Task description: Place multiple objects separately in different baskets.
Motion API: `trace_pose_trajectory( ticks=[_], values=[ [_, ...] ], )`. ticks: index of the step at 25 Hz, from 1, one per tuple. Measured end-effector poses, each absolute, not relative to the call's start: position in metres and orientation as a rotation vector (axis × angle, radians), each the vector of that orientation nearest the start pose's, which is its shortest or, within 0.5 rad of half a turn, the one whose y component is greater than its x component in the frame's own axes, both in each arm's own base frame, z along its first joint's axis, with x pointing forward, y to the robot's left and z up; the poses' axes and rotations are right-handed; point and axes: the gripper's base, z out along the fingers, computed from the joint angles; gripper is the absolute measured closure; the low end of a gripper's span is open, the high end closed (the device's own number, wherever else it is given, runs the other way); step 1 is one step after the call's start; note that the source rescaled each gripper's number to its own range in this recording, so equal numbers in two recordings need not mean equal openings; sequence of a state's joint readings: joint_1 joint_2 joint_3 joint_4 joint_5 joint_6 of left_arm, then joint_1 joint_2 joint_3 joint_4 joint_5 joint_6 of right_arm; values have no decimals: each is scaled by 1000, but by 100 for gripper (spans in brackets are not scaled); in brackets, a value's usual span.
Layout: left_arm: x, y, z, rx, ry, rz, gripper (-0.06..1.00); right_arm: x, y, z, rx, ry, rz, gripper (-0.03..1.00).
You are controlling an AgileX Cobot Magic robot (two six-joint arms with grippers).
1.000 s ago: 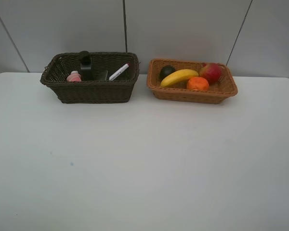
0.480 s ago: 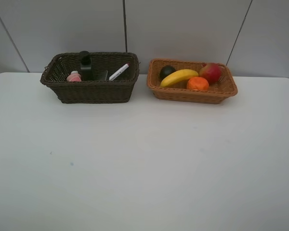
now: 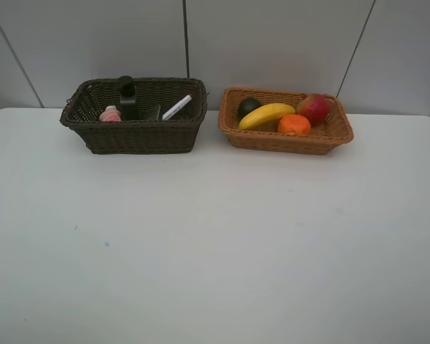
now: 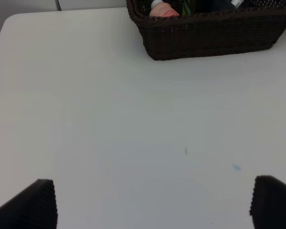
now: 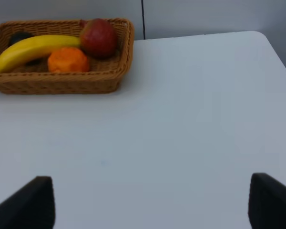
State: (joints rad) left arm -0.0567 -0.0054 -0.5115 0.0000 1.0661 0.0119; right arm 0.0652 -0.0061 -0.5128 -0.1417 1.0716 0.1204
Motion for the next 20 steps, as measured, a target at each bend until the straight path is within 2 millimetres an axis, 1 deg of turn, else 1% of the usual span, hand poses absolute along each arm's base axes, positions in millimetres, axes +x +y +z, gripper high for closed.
trace_pose_trajectory(
  ticks=[20],
  values=[
    [-7,0,280,70,2032,-28,-6,-7,-11,280,49,2029,-47,15]
  ],
)
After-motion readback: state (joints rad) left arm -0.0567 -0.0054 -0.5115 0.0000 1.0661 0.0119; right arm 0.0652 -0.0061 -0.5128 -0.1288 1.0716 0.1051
